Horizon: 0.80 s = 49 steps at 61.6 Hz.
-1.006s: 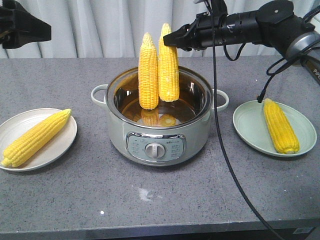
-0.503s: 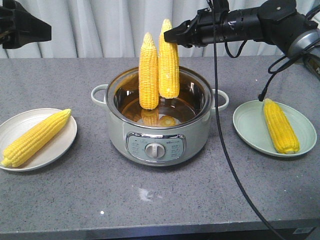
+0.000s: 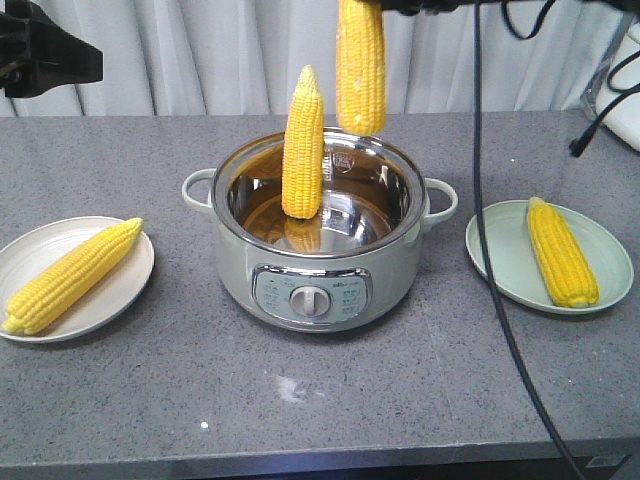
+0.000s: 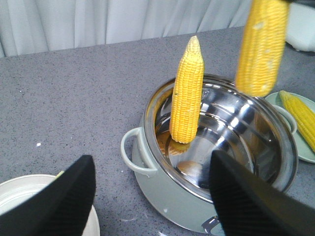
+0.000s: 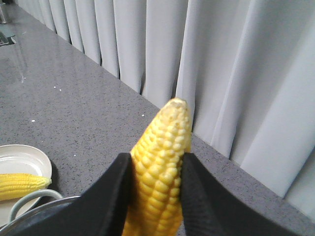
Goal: Distribute corn equally
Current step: 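Grasp a remaining cob with the right gripper and lift it out, then move the left gripper to the last cob in the pot and grasp it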
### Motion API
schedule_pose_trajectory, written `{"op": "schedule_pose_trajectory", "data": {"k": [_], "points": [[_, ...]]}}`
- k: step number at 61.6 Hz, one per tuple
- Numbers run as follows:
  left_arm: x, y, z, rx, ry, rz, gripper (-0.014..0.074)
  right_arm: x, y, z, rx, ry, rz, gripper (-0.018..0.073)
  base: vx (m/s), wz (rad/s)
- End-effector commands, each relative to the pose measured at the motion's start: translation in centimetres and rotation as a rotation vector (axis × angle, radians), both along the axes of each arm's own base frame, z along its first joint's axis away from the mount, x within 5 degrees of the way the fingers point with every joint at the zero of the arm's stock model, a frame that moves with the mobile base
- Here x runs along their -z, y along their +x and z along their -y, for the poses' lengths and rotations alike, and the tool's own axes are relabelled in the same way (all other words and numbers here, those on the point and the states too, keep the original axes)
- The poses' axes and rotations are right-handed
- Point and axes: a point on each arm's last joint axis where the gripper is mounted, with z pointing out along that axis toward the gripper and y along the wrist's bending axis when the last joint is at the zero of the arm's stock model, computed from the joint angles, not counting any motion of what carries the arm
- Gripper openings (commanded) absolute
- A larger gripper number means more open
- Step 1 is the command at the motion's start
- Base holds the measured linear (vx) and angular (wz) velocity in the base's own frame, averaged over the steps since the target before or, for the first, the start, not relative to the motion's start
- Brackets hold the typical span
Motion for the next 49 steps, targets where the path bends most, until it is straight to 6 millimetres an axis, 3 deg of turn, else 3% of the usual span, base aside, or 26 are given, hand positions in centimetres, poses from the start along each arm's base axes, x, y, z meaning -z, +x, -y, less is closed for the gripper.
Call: {"op": "schedule_pose_trajectory", "data": {"k": [1,17,26,37,49], "points": [[-1.9,-0.8,0.0,-0.01,-0.054,0.099,0.0481,-5.9,-4.1,1.0,0.038,0.046,0.109,-0.0004,0.0,0.0],[-2.0,-0.8,0.1,-0.009,-0.066,0.102,0.0481,-10.5,-11.7,2.6,0.095,-0.053,0.042,-0.0004,0.0,0.0],[-2.9,-0.7,0.5,-0.005,-0.174,0.161,0.0481,-12.5,-15.7,3.7,0.155,-0.107,0.057,-0.0004,0.0,0.0],[-3.8,0.2,1.6,0.083,-0.34,0.232,0.0481,-13.9,-18.8,5.0,0.247,-0.163,0.075,-0.0004,0.0,0.0],[-2.5,3.2,3.3,0.206,-0.495,0.213,0.0484,-14.4,-20.7,5.9,0.3,-0.207,0.079,-0.0004,0.0,0.0]]}}
